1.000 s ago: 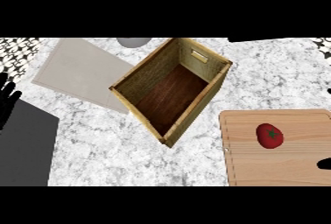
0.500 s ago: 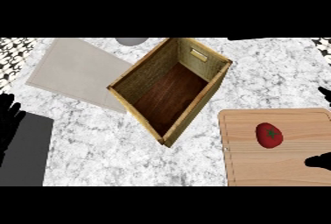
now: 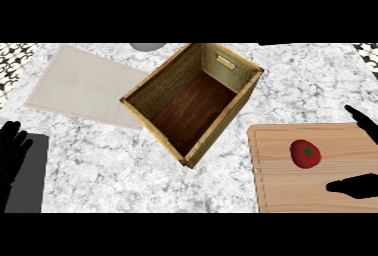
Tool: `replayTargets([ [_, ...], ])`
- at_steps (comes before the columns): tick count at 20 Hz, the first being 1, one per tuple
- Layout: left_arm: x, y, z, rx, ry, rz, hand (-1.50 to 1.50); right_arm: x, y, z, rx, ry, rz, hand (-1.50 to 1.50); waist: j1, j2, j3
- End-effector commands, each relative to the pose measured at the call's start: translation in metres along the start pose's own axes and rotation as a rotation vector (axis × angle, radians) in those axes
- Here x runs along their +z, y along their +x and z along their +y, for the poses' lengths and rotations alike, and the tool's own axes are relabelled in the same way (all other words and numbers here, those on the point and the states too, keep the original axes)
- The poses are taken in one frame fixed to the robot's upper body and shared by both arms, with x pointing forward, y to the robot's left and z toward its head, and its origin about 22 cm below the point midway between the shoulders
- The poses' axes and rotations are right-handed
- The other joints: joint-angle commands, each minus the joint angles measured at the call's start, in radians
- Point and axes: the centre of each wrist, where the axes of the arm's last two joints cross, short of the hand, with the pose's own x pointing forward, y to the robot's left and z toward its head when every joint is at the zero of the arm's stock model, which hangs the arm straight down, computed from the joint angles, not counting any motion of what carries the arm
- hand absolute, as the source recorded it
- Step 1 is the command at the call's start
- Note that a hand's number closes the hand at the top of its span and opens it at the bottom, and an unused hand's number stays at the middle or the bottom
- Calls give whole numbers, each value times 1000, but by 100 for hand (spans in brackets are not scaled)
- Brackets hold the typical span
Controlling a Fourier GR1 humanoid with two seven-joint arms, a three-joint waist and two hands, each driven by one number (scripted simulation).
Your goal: Pick the tomato from the cutting board and place it in the basket
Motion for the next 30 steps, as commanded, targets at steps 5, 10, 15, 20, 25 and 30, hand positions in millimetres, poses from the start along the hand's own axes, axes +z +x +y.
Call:
replayTargets([
  [5,-33,-14,-9,14,23,-18,0,-1,1,29,-2,-20,-39,-150,-26,24,-70],
  [10,-34,-14,-10,20,43,-20,0,0,-1,32,-14,-27,-67,-150,-36,24,-69],
  [15,-30,-23,-6,13,47,-12,0,-1,-9,43,-9,-26,-29,-150,-25,23,-70],
  [20,-33,-13,-4,25,34,-34,0,-6,-19,54,49,-24,13,-150,-11,25,-69],
  [25,-31,-15,-11,18,17,-30,0,-13,-22,61,56,-37,48,-150,-8,24,-69],
  [30,-35,-23,-11,11,26,-27,0,-20,-18,66,57,-16,14,-150,-10,27,-69],
])
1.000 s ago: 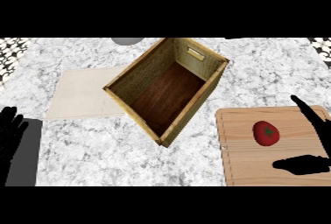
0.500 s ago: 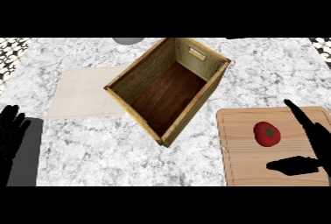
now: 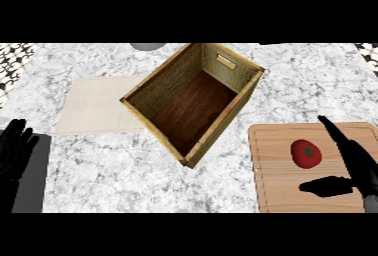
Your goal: Pick the tomato from the cutting board and place it in the basket
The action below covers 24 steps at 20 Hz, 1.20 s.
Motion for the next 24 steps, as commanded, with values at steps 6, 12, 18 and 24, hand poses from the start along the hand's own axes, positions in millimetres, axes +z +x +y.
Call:
replayTargets([
  [6,-34,-7,-1,-6,26,4,0,-10,0,16,23,18,5,-150,-4,22,-72],
  [12,-31,-22,-3,-28,37,12,0,-10,-6,30,37,51,34,-150,-9,22,-73],
  [18,-36,-10,-4,-1,32,5,0,-13,-7,35,104,188,-33,150,-7,21,-72],
  [24,-37,-7,-5,-4,24,-4,0,-16,-16,41,68,193,-63,150,-1,19,-70],
])
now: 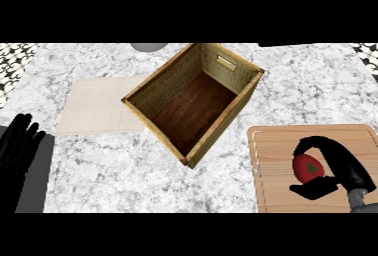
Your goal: Pick the tomato from the cutting board and place it in the basket
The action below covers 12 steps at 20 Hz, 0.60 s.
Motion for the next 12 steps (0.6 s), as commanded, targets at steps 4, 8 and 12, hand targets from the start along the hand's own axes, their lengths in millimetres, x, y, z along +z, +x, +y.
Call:
replayTargets([
  [4,-29,-25,8,-63,50,15,0,-3,-4,30,-47,42,-3,150,-1,33,-65],
  [8,-10,-2,0,-28,-8,-13,0,-2,106,93,-105,76,-103,150,60,41,-67],
  [12,-5,10,-4,-30,-39,-42,0,2,163,123,-145,87,-142,150,101,52,-69],
])
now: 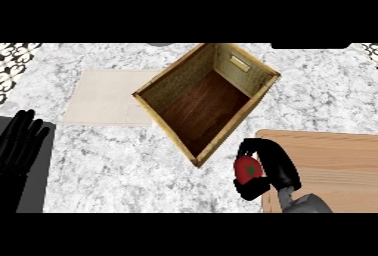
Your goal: Pick the tomato from the cutting board and place it in the basket
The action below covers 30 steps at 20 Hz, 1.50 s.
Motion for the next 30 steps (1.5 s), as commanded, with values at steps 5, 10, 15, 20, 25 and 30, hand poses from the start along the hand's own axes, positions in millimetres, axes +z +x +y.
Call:
replayTargets([
  [5,-13,-6,1,-61,4,17,0,3,105,60,-179,-89,-81,150,39,27,-34],
  [10,-18,-5,-3,-49,1,27,0,11,144,55,-295,-256,-204,150,39,21,-34],
  [15,-23,-10,-2,-70,13,31,0,15,177,46,-396,-407,-301,150,27,15,-39],
  [20,-23,-13,-2,-72,26,50,0,7,200,42,-372,-493,-308,150,13,5,-44],
  [25,-22,-13,1,-78,26,61,0,-4,228,20,-380,-553,-265,150,13,-1,-45],
  [30,-22,-16,-1,-74,31,57,0,-12,263,-11,-456,-658,-263,150,19,1,-44],
])
